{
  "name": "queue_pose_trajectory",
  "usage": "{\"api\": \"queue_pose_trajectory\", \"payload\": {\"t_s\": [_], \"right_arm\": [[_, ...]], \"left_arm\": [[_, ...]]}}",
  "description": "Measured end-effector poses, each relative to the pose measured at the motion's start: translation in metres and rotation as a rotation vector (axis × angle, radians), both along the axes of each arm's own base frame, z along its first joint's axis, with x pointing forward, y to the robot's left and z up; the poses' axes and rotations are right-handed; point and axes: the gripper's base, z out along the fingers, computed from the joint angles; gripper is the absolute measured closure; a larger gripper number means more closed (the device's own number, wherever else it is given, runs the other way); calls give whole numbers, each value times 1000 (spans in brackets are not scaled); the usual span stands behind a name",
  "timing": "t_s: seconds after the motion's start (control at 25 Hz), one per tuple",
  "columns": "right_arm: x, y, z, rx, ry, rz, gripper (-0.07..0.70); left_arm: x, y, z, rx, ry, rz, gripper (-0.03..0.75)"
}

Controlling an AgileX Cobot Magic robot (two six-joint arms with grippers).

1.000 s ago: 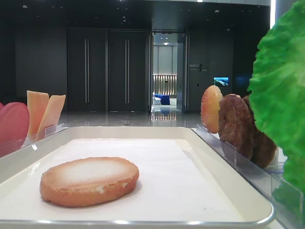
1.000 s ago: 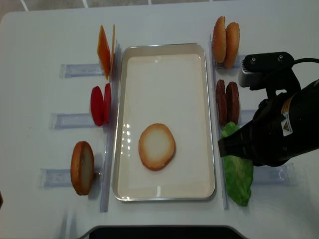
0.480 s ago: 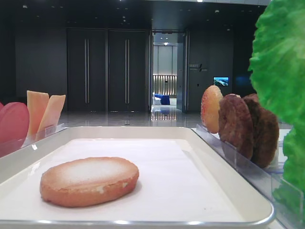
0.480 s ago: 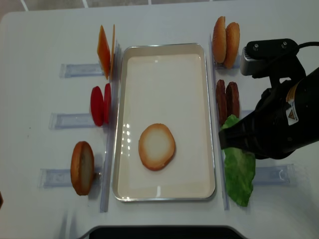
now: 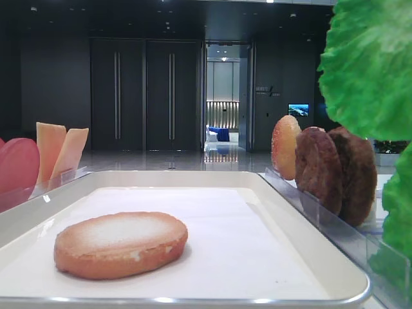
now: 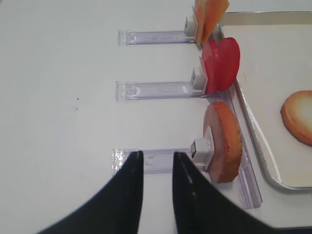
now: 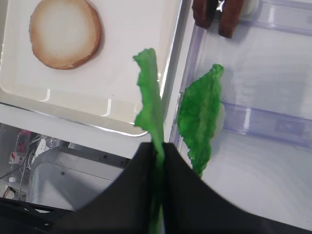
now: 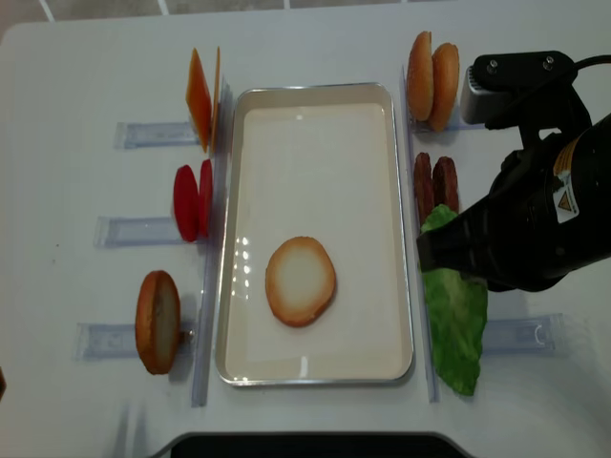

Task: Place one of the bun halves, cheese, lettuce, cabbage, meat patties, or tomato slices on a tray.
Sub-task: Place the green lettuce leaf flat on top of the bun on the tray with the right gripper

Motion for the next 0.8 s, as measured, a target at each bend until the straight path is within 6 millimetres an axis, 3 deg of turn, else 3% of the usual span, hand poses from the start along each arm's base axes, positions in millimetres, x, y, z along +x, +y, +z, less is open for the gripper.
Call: {"api": "queue_pose_trajectory", "payload": {"t_s": [0.2,0.48,0.8], "right_arm": [[2,5,2,53,-27,24,617],[4,27,12,291,-86,108,617],[17,57,-7,383,-46,218,617]], "left_arm": [[0,0,0,0,0,0,558],[0,0,0,0,0,0,558],[0,0,0,0,0,0,558]]}}
